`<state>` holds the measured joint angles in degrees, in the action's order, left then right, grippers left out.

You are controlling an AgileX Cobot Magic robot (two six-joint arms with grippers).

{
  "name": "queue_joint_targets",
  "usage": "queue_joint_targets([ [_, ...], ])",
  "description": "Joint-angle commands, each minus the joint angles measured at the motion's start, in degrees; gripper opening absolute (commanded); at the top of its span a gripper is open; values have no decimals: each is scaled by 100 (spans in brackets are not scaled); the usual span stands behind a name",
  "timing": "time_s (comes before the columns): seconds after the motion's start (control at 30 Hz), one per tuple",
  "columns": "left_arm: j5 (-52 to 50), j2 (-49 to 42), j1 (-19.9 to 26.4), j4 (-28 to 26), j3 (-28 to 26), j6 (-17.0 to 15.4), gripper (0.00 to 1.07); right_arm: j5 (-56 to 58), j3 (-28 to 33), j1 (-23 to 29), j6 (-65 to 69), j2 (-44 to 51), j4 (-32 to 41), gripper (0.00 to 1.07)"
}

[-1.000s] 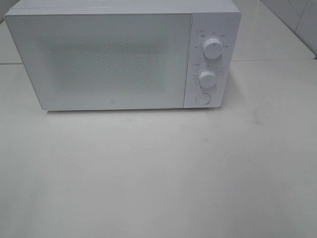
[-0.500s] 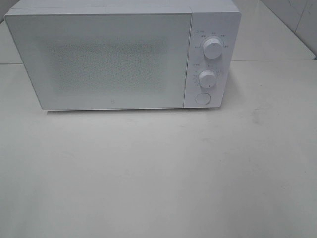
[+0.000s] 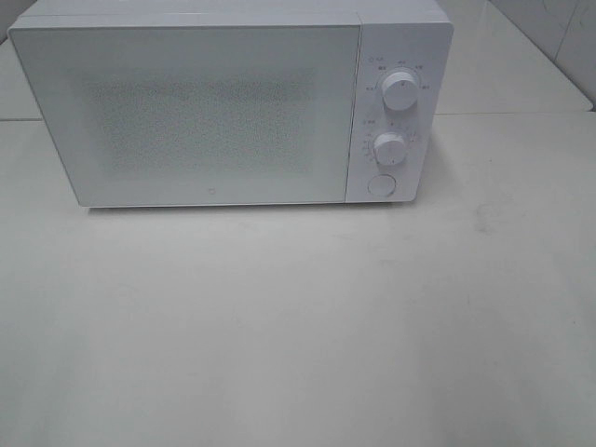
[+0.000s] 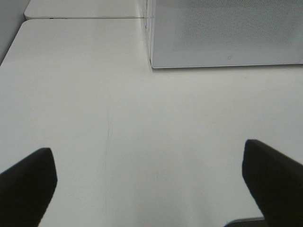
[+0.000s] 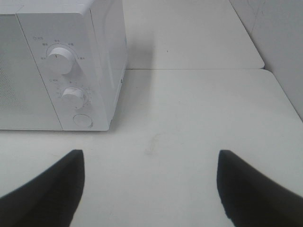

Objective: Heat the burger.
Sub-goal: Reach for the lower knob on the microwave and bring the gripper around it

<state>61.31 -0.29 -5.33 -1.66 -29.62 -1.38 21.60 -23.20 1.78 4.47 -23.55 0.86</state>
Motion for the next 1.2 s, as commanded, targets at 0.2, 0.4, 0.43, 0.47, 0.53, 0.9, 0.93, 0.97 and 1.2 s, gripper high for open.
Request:
queue_joint_targets([
  [0.2,6,-132,11,-46,0,-6,100,-1163,178,-29,-29,-659,17,75],
  [0.4,6,-132,11,-46,0,-6,100,-1702,178,-29,11,-1301,17,75],
  [0.43,6,-132,11,-46,0,-6,100,-1702,178,-29,11,-1301,17,75],
  [0.47,6,-132,11,-46,0,-6,100,-1885,178,-29,40,-1518,17,75],
  [0.53,6,-132,11,-46,0,-6,100,-2040,178,-29,57,-1759,17,75],
  [0.9,6,-132,11,-46,0,-6,100,-3346,178,-29,57,-3019,40,75],
  [0.93,6,-132,11,-46,0,-6,100,-3489,178,-29,57,-3111,40,75],
  [0.97,6,-132,11,-46,0,-6,100,-3489,178,-29,57,-3111,40,75],
  [1.2,6,-132,11,-46,0,-6,100,-5008,510,34,-103,-3787,46,75],
])
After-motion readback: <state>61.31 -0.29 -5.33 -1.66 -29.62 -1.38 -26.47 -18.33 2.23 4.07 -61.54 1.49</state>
